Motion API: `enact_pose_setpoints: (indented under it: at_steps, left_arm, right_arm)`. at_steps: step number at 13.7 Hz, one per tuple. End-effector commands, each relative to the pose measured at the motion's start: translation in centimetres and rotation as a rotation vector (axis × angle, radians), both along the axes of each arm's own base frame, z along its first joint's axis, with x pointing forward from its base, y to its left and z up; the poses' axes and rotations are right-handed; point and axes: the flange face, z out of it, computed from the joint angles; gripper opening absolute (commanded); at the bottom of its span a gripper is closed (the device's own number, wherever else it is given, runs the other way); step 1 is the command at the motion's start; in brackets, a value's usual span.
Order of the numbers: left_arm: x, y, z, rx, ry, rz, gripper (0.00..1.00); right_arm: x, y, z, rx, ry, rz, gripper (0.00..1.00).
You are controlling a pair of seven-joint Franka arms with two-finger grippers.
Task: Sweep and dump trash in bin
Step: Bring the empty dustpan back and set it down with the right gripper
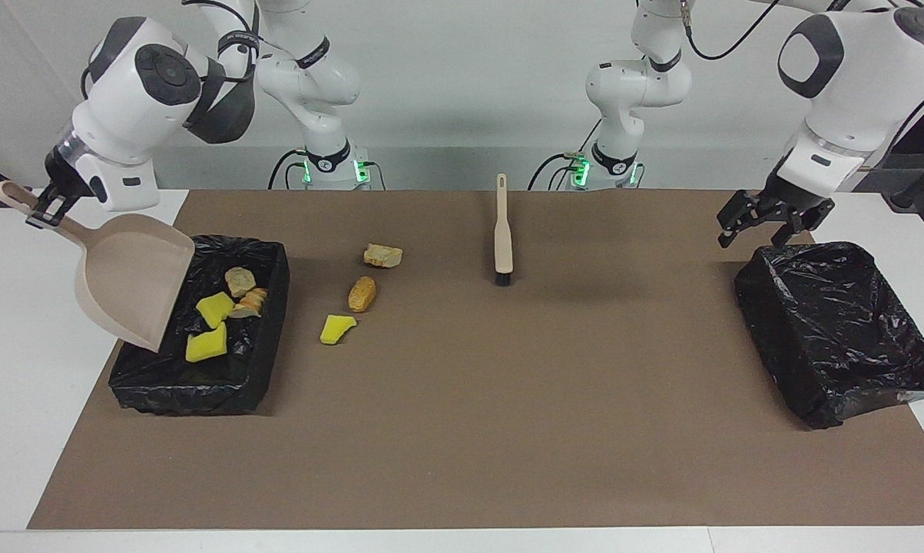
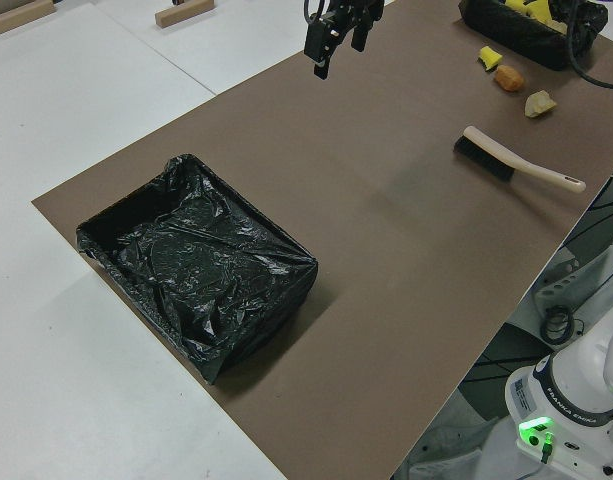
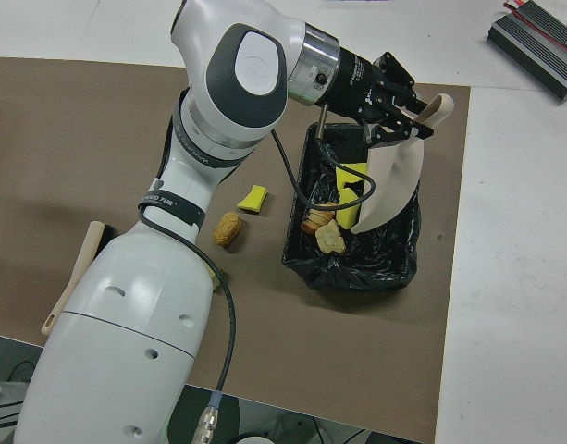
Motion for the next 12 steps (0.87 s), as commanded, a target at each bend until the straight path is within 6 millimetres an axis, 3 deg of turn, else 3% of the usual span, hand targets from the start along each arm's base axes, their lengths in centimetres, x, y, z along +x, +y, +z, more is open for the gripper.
enact_pose_setpoints:
  at_steps: [1,5,7,9,12]
  left_arm:
    - [-1.8,-0.3,2.5,0.023,0.017,-0.019,1.00]
    - [-2.2,-1.1,1.5,0.022,0.033,-0.034,1.00]
    - [-2.3,-1.3,1.7,0.018,0.053,-0.032,1.00]
    - [-2.4,-1.1,1.7,0.029,0.089,-0.033,1.00]
    - [-2.0,-1.3,1.3,0.027,0.082,-0.034,1.00]
  right_arm:
    - [0.8,3.5,-0.8,0.097,-0.091,-0.056,0.00]
    - [1.9,11.2,-0.9,0.362,-0.260,-0.211,0.00]
    - [1.8,16.1,-2.6,0.418,-0.292,-0.309,0.00]
    - [2.5,23.1,-4.2,0.445,-0.377,-0.457,0.00]
    - [3.8,31.0,-6.2,0.564,-0.495,-0.732,0.00]
